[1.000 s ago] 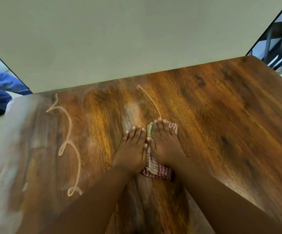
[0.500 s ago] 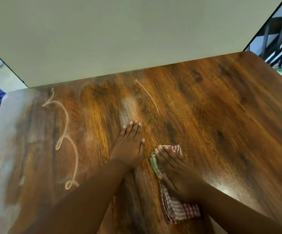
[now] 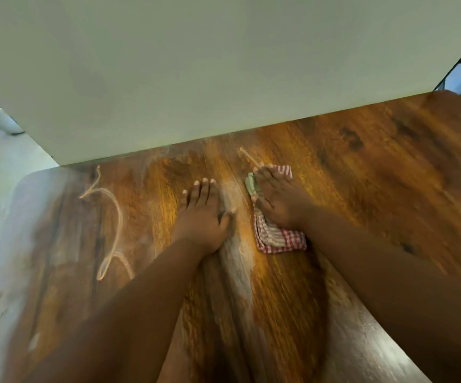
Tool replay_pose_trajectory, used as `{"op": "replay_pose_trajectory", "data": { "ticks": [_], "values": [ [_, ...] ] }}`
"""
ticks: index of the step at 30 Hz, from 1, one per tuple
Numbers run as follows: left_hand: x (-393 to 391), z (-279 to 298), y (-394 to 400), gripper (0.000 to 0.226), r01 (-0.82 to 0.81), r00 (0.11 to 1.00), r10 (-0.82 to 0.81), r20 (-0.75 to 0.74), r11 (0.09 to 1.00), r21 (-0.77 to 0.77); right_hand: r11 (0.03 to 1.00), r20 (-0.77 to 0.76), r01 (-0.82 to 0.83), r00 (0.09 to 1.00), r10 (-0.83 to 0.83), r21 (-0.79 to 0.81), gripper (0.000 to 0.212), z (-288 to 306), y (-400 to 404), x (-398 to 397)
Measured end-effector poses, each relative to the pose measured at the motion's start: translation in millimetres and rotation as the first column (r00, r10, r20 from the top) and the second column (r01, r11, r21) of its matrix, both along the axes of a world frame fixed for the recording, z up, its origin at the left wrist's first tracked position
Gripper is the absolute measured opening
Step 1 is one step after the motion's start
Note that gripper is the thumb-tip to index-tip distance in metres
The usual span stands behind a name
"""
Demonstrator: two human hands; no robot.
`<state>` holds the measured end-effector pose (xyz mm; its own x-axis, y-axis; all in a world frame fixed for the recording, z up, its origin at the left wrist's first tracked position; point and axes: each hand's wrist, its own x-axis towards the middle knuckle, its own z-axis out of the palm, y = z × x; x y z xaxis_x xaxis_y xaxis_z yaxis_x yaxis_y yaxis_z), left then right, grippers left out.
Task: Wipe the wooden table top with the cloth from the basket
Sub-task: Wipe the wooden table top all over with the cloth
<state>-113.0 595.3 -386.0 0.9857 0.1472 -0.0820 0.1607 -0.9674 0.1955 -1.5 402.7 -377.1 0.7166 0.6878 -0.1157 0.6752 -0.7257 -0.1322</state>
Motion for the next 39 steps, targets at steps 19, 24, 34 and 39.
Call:
{"op": "replay_pose_trajectory", "data": {
  "ticks": [19,24,34,39],
  "values": [
    [-0.7,-4.0,0.5,0.079,0.004,0.997,0.001,0.080,0.998,-0.058,0.982,0.006,-0.182,0.983,0.182,-0.045,0.071,-0.7,4.5,25.3],
    [-0.3,-5.3,1.0,0.077,0.006,0.995,0.001,0.104,0.998,-0.066,0.995,0.023,-0.100,0.995,0.100,0.014,0.066,2.6,61.0,86.1],
    [-0.7,-1.0,-0.1,0.074,0.010,0.997,-0.005,0.078,0.998,-0.062,0.994,0.063,-0.053,0.996,0.060,-0.099,0.057,4.4,38.1,29.8],
    [-0.4,-0.4,-0.6,0.074,0.004,0.997,0.001,0.072,0.998,-0.058,0.996,-0.048,0.084,0.995,-0.086,-0.036,0.066,0.0,29.4,-3.5]
  ]
}}
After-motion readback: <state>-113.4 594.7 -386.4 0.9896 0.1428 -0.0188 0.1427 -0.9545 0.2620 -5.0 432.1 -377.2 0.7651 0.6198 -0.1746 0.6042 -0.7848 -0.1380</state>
